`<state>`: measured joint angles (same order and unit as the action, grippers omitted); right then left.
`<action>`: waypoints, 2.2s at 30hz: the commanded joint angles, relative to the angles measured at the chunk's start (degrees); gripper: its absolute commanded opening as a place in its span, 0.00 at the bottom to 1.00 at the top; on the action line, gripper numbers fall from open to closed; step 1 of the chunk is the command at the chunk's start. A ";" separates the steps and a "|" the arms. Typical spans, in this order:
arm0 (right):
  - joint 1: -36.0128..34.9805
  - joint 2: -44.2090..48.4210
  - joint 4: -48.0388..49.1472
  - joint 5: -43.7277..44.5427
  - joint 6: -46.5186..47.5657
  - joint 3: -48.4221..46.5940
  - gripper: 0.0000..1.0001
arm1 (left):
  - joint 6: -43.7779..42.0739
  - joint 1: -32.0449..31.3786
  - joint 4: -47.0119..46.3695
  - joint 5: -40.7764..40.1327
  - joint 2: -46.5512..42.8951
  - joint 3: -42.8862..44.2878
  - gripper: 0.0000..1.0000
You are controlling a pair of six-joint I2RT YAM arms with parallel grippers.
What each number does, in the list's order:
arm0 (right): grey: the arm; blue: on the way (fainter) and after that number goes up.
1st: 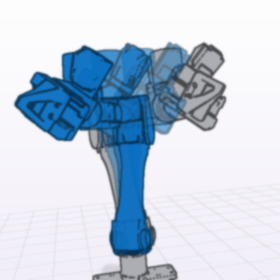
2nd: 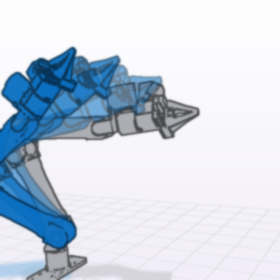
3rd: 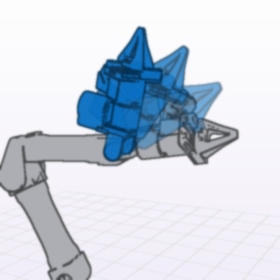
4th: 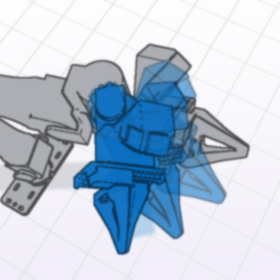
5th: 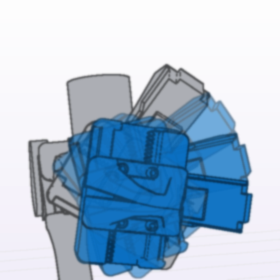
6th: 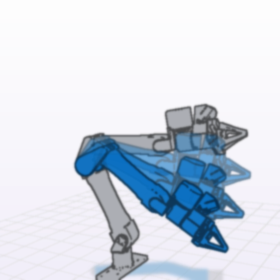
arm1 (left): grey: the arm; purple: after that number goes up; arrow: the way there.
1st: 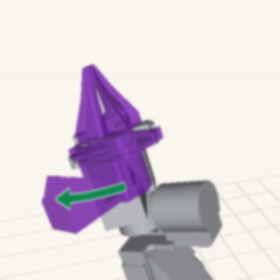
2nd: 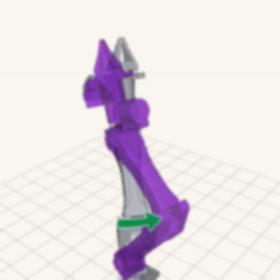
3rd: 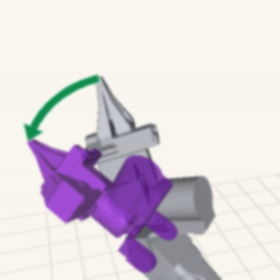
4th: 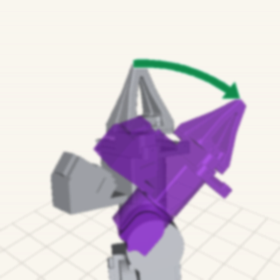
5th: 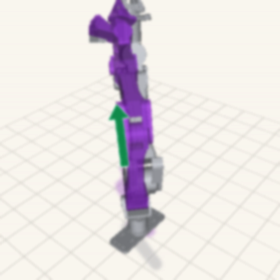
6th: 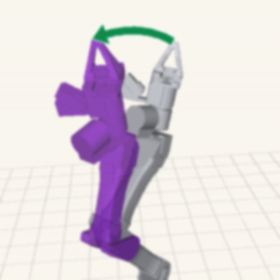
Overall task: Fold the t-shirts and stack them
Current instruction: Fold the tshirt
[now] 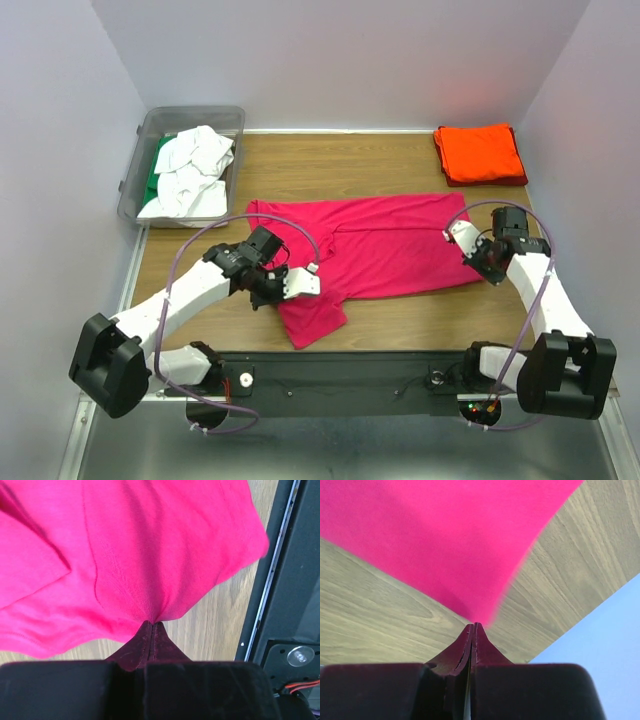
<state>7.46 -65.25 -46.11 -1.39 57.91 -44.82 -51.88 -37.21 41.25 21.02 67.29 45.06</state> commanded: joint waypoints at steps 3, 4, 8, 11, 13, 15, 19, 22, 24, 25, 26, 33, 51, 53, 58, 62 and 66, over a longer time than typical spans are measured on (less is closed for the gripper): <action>0.53 -3.81 -1.35 -0.19 -0.16 -3.78 0.01 | -1.12 4.68 3.04 1.31 -0.58 5.46 0.00; 0.53 -6.35 -1.35 -0.63 -0.43 -5.18 0.01 | -1.73 5.56 3.04 1.48 0.73 6.35 0.00; 0.53 -12.69 -1.35 -2.04 -0.69 -11.60 0.01 | -3.93 9.69 3.30 3.41 4.60 11.62 0.00; 0.53 -16.64 -1.53 -2.65 -0.43 -16.34 0.01 | -5.60 12.42 3.83 4.73 8.90 15.84 0.00; 0.53 -17.97 -2.40 -2.92 -0.17 -18.46 0.00 | -6.30 13.04 4.88 5.09 11.97 17.95 0.00; 0.62 -17.11 -5.47 -4.58 1.32 -18.20 0.06 | -6.92 13.13 5.15 5.70 12.95 18.22 0.00; 0.62 -10.70 -9.52 -8.71 4.05 -11.20 0.43 | -7.10 13.13 4.54 6.32 12.96 16.47 0.00; 0.53 -5.52 -8.74 -8.46 6.42 -6.61 0.52 | -6.66 13.13 4.01 6.84 12.34 14.98 0.00; 0.53 -4.88 -7.60 -6.97 8.35 -3.44 0.47 | -6.57 13.13 3.48 6.67 12.08 14.10 0.00; 0.53 -5.23 -7.33 -6.61 8.88 -2.83 0.44 | -6.57 13.13 3.39 6.67 12.08 14.01 0.00; 0.53 -5.76 -6.90 -6.44 9.06 -2.30 0.38 | -6.48 13.04 3.39 6.58 12.17 13.92 0.00; 0.53 -9.53 -3.64 -7.75 8.71 -2.29 0.38 | -7.01 13.13 3.57 6.23 11.90 13.13 0.00; 0.45 -15.52 7.26 -4.15 8.89 6.32 0.22 | -6.75 13.13 1.63 5.35 13.04 10.75 0.00; 0.53 -14.99 7.17 -3.45 8.71 6.32 0.14 | -6.40 13.13 1.99 6.22 12.96 11.10 0.00; 0.62 -7.53 4.28 -1.86 8.80 6.15 0.01 | -5.25 13.13 3.57 7.11 10.68 11.11 0.00; 0.62 -3.22 0.15 -2.04 8.89 5.09 0.01 | -4.20 13.13 4.01 7.11 8.13 9.88 0.00; 0.53 -1.46 -2.32 -2.65 8.27 3.60 0.01 | -3.23 13.13 4.45 6.85 5.76 8.38 0.00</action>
<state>7.81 -68.40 -44.88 -4.27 66.41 -38.79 -56.49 -24.03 43.57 26.57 76.60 54.87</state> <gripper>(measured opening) 0.018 0.018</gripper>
